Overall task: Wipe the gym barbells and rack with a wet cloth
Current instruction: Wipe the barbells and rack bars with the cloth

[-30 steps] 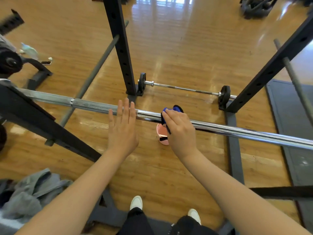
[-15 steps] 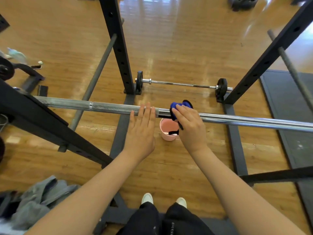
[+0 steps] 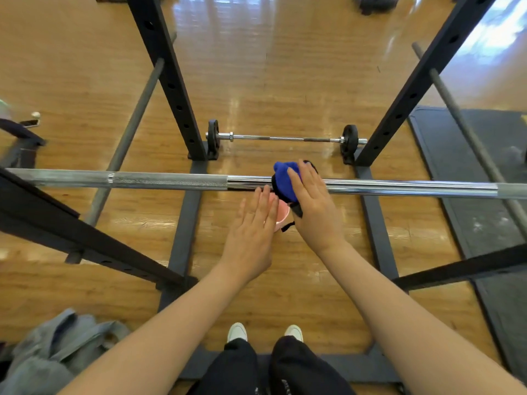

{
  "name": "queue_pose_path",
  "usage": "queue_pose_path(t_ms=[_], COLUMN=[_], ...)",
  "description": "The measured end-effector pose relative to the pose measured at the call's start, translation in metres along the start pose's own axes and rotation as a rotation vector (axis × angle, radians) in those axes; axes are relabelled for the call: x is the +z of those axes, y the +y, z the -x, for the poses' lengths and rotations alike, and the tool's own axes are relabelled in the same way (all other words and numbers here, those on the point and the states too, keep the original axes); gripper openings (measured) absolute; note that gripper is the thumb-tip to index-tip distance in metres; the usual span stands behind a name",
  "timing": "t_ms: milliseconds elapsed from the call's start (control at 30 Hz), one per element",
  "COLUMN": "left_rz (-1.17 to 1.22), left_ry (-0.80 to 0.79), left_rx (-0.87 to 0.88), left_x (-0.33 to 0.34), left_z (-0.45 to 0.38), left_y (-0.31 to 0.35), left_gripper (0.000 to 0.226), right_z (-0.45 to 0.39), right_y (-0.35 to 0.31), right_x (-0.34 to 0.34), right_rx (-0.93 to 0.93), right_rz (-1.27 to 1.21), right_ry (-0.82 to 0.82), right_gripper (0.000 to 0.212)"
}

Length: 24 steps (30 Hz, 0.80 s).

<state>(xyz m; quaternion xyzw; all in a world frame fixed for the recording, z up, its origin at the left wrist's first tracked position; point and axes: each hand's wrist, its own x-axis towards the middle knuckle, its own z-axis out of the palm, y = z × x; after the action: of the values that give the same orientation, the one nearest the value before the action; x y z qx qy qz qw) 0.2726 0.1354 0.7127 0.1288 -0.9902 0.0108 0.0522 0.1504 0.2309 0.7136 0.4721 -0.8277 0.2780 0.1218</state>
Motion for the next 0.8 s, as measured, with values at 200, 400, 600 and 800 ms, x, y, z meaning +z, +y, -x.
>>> queue_pose_path(t_ms=[200, 400, 600, 800], left_rz=[0.050, 0.013, -0.038, -0.013], left_ry=[-0.003, -0.135, -0.211, -0.303], left_rx=[-0.019, 0.007, 0.053, -0.021], left_x=[0.013, 0.051, 0.086, 0.143], left_z=[-0.002, 0.008, 0.003, 0.001], left_y=[0.018, 0.024, 0.019, -0.003], left_gripper=[0.096, 0.094, 0.080, 0.077], right_z=[0.008, 0.057, 0.072, 0.086], right_y=[0.016, 0.030, 0.038, 0.049], right_x=[-0.007, 0.012, 0.046, 0.101], right_rx=[-0.179, -0.325, -0.156, -0.068], right_rz=[-0.016, -0.062, -0.015, 0.032], right_ry=[0.083, -0.056, -0.135, -0.216], right_gripper=[0.041, 0.036, 0.054, 0.059])
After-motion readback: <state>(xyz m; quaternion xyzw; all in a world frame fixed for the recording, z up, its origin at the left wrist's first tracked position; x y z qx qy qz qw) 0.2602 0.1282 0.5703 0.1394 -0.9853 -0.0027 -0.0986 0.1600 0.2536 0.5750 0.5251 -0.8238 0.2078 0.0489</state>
